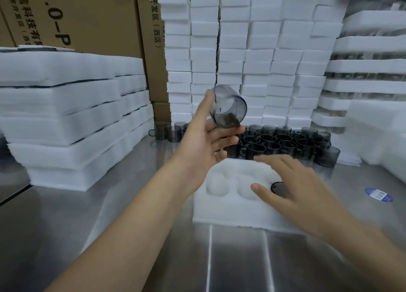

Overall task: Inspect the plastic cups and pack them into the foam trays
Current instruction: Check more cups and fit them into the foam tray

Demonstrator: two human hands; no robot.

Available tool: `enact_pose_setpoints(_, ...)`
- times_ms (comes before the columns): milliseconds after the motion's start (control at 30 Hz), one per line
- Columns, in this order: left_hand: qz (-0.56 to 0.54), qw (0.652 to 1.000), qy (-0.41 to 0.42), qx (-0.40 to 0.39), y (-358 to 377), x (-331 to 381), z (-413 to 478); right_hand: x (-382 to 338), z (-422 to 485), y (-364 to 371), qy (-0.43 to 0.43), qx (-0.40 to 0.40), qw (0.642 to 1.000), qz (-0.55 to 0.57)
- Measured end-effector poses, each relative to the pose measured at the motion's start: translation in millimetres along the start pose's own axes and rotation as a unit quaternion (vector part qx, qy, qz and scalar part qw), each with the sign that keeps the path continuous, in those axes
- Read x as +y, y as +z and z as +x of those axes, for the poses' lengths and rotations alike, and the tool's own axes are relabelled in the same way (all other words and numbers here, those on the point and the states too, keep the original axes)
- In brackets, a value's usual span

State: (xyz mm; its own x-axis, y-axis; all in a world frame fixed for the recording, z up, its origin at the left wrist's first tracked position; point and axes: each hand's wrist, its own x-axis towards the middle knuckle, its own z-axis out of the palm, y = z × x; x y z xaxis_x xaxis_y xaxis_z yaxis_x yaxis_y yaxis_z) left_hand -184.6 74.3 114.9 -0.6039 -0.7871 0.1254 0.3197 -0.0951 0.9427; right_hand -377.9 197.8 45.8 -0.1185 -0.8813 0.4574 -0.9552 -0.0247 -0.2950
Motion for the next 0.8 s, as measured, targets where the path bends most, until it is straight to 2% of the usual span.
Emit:
enact_pose_setpoints(67,0.101,0.994,0.023,0.034,4,-7,0,-3,0,0,-0.011,0.038,0.998,0.046)
enact_pose_setpoints(167,0.223,0.972,0.058,0.039,9,-22,-2,-10,0,-1,-0.021,0.097,0.989,0.111)
enact_pose_setpoints(433,0.344,0.928,0.133,0.043,11,-52,0,-4,3,5,0.012,0.141,0.976,0.165)
enact_pose_setpoints(600,0.304,0.919,0.252,-0.013,12,-47,-6,-11,2,-2,0.001,0.178,0.963,0.203)
enact_pose_setpoints(700,0.224,0.939,0.261,0.001,13,-37,-5,-13,2,-7,-0.008,0.173,0.954,0.245)
enact_pose_setpoints(800,0.222,0.941,0.253,0.029,9,-36,1,-12,3,-7,0.007,0.153,0.927,0.342)
